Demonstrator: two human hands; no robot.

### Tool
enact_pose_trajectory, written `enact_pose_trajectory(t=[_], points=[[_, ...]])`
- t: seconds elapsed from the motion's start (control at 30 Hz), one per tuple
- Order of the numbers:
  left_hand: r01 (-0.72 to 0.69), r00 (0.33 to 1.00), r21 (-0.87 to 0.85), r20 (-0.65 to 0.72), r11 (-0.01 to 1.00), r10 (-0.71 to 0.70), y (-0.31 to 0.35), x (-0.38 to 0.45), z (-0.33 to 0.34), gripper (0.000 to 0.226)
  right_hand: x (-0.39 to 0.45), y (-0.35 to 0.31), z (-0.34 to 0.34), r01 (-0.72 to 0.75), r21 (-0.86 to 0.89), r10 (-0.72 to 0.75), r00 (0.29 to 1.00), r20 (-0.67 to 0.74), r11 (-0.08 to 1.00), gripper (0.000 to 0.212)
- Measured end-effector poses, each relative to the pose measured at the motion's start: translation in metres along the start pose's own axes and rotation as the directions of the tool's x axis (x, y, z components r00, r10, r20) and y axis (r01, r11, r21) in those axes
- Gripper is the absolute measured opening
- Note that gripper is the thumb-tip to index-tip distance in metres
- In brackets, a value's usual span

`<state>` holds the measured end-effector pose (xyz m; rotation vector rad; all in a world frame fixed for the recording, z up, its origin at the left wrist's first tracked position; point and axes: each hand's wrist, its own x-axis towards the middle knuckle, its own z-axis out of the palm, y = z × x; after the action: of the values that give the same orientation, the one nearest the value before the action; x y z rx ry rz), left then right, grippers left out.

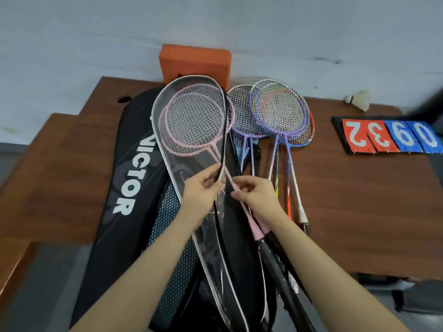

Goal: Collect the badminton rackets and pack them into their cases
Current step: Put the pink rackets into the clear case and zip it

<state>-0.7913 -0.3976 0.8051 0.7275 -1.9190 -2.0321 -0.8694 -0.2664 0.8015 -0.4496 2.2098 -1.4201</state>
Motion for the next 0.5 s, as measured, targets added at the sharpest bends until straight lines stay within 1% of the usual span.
enact_pose_trajectory(t=[0.1, 0.2, 0.27, 0.37, 0.43, 0.5], points=[[-0.047, 0.999, 0.058, -0.014, 0.997, 0.048, -0.006, 0.000, -0.011, 0.050, 0.019, -0.005, 0.016, 0.006, -0.017, -0.007, 0.999, -0.034, 1.000, 0.035], [-0.024, 0.999, 0.056, -0.030, 0.998, 0.025, -0.016, -0.003, -0.026, 0.056, 0.028, 0.006, 0.028, -0.043, -0.034, 0.041, 0.997, -0.064, 0.998, 0.036], [0.005, 1.000, 0.047, 0.004, 0.999, -0.005, -0.024, -0.004, -0.033, 0.052, 0.026, 0.016, 0.036, -0.086, -0.021, 0.083, 0.991, -0.103, 0.996, 0.036], [-0.035, 0.996, 0.092, 0.084, 0.995, 0.028, -0.031, 0.000, -0.035, 0.045, 0.021, 0.025, 0.045, -0.102, -0.010, 0.100, 0.985, -0.139, 0.995, 0.036], [-0.052, 0.992, 0.164, 0.125, 0.985, 0.031, -0.033, 0.003, -0.032, 0.042, 0.021, 0.023, 0.042, -0.094, -0.050, 0.087, 0.988, -0.126, 0.994, 0.036], [-0.053, 0.990, 0.242, 0.141, 0.969, 0.019, -0.035, 0.003, -0.027, 0.040, 0.017, 0.020, 0.033, -0.078, -0.129, 0.064, 0.992, -0.112, 0.989, 0.034]])
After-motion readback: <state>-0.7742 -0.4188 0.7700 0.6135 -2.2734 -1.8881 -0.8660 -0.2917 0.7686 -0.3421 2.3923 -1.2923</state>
